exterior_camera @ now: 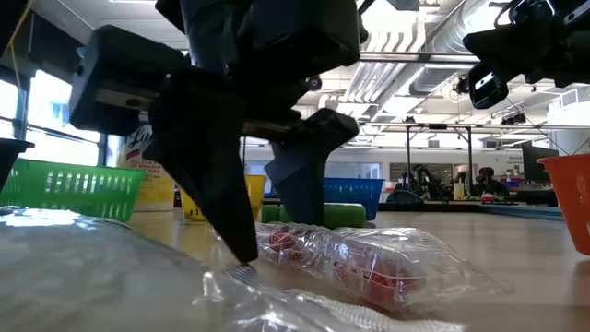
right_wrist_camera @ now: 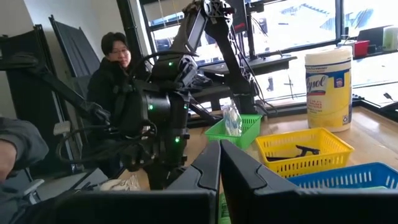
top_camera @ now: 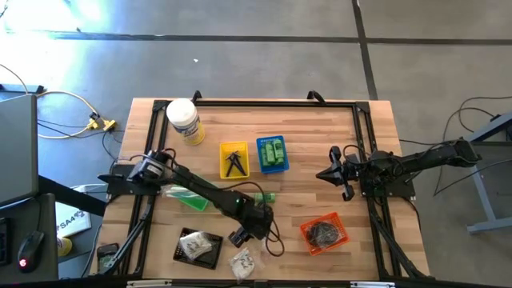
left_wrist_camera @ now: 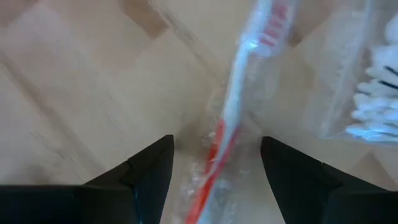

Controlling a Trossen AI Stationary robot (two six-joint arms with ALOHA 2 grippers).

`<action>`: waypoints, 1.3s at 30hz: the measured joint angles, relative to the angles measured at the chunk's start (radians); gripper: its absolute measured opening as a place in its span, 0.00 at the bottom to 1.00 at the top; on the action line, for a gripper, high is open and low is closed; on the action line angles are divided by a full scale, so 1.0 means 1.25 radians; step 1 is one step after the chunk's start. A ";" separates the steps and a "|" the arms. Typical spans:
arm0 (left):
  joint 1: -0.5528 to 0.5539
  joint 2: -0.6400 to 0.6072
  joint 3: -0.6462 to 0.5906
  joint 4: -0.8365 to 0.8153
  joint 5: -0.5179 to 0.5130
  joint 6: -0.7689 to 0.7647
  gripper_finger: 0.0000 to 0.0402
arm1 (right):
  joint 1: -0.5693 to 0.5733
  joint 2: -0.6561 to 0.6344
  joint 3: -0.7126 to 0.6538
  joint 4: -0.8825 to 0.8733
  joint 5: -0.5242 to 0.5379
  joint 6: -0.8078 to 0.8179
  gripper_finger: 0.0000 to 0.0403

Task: Pick & Place Travel size toiletries
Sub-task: Put the red toothbrush into the green bin

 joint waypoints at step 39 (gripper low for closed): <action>-0.001 -0.397 -0.007 -0.239 -0.139 -0.148 0.06 | 0.000 0.000 0.000 -0.003 -0.029 0.003 0.01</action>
